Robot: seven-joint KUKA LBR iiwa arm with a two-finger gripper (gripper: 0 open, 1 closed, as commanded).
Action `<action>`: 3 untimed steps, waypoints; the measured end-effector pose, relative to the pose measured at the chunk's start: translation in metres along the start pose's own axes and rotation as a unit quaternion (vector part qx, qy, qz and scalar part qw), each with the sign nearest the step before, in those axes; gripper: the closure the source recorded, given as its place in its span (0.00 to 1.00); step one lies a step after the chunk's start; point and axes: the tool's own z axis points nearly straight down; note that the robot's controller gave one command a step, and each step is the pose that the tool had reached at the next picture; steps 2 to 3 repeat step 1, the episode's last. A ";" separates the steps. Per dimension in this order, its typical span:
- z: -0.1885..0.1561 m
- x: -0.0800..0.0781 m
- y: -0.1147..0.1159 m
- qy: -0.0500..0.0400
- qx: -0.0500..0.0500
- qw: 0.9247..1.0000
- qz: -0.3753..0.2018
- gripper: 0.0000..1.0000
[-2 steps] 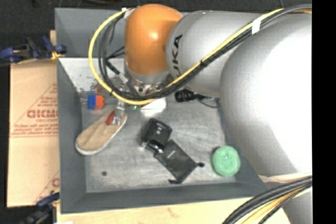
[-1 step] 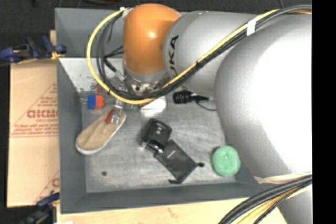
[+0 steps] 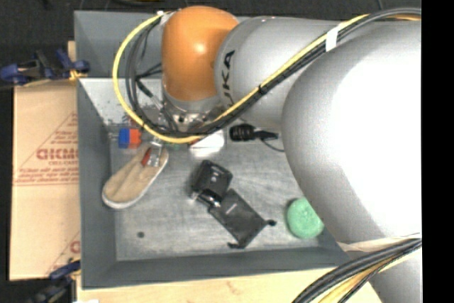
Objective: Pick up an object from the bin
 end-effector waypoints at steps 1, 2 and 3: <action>-0.013 0.000 0.003 0.002 -0.001 1.000 0.008 1.00; -0.013 0.000 0.003 0.002 -0.001 1.000 0.008 1.00; -0.013 0.000 0.003 0.002 -0.001 1.000 0.008 1.00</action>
Offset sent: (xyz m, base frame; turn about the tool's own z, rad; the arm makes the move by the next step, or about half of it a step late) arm 0.0007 0.0046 0.0150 0.0736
